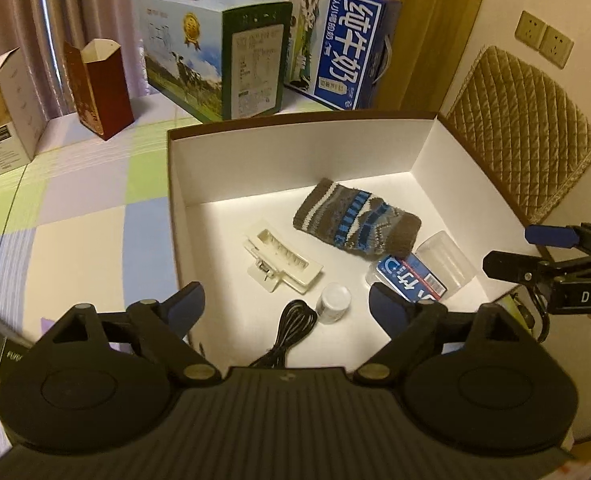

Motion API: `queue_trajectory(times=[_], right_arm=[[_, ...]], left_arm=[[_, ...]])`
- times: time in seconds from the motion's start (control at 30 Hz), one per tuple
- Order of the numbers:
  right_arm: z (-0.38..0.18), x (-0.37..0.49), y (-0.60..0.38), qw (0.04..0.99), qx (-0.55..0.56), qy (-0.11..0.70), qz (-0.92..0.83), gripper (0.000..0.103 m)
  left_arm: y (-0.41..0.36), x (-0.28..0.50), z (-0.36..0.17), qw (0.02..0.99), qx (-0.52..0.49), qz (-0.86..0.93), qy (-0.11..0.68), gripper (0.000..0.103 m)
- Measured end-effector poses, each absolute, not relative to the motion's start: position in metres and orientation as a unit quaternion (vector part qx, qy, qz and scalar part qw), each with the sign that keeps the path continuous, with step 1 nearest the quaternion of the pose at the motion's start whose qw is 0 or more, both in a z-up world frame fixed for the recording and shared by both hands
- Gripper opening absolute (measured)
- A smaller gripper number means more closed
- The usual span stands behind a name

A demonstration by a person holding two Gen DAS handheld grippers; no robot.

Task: Organize objects
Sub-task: 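Withdraw both tools from the cardboard box back over the table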

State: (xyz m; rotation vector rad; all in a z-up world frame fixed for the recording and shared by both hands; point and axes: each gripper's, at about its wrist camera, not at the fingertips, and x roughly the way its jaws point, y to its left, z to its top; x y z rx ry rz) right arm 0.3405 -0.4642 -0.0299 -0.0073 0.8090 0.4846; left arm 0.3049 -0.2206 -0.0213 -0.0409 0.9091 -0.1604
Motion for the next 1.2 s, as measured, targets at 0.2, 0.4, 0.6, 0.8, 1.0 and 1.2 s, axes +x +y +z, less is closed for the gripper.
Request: queue_trajectory(times=[0.2,0.4,0.6,0.8,1.0,1.2], right_arm=[[-0.016,0.317,-0.460,0.892,0.017,0.383,0.242,0.097],[-0.010,0.294,-0.452,0.891,0.020,0.380,0.247,0.098],[-0.008,0.274,-0.441,0.889,0.025,0.382,0.252,0.098],[-0.009,0.255,-0.422,0.884,0.022,0.386,0.262,0.098],[-0.010,0.235,-0.401,0.881,0.022,0.389,0.269,0.098],[-0.013,0.216,-0.379,0.875,0.021,0.397,0.277,0.099]], left_arm=[[-0.209,0.281,-0.010,0.896,-0.027,-0.066,0.437,0.087],[-0.194,0.255,-0.007,0.897,-0.039,-0.057,0.437,0.087],[-0.181,0.229,-0.011,0.892,-0.050,-0.050,0.447,0.087],[-0.162,0.204,-0.013,0.891,-0.057,-0.043,0.449,0.087],[-0.140,0.182,-0.011,0.891,-0.063,-0.036,0.448,0.087],[-0.118,0.164,-0.010,0.891,-0.069,-0.028,0.448,0.087]])
